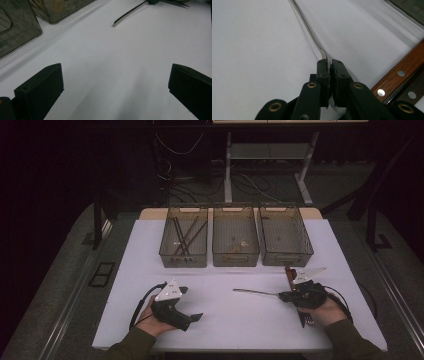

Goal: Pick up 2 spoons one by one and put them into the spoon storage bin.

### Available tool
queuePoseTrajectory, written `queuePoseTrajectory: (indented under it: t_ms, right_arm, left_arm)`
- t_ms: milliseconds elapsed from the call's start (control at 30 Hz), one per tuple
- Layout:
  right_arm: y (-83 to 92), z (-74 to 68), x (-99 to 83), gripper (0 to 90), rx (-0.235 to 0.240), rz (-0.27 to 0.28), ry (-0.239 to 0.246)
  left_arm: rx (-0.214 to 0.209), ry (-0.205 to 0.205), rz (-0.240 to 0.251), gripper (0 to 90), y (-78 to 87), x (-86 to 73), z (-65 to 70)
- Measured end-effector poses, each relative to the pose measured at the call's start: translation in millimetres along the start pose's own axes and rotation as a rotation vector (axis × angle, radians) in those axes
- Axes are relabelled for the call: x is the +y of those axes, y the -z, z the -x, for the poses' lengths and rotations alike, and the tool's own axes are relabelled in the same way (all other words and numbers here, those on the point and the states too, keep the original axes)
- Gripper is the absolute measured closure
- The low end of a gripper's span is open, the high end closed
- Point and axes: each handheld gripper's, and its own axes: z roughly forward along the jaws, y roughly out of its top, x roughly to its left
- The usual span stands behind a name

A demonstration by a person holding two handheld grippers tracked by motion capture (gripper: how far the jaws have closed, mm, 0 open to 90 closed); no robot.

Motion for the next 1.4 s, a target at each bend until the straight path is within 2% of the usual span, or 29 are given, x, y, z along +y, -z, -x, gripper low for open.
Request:
queuePoseTrajectory:
  t_ms: [200, 433, 700, 833, 1033, 1400]
  right_arm:
    - [2.0, 0.7, 0.3, 85.0, -0.01, 0.011, -0.011]
    - [10.6, 4.8, 0.8, 85.0, -0.033, 0.05, -0.064]
    - [22.2, 2.9, 5.5, 85.0, -0.05, 0.111, -0.074]
    - [26.9, 2.0, 9.1, 85.0, -0.06, 0.139, -0.095]
    - [33.8, 1.7, 17.0, 85.0, -0.073, 0.177, -0.13]
    - [40.9, 2.0, 39.0, 85.0, -0.142, 0.231, -0.184]
  left_arm:
    - [0.004, -0.006, 0.0, 0.0, 0.2, 0.0, -0.2]
    - [0.008, -0.009, -0.001, 0.0, 0.7, -0.2, -0.6]
    - [0.006, -0.002, 0.005, 0.0, 1.3, -0.5, -1.6]
    - [0.008, 0.002, 0.008, 0.0, 1.9, -0.8, -2.5]
    - [0.003, 0.009, 0.017, 0.0, 0.8, -0.7, -1.1]
    - [0.001, 0.008, 0.024, 0.0, 1.9, -0.5, -1.7]
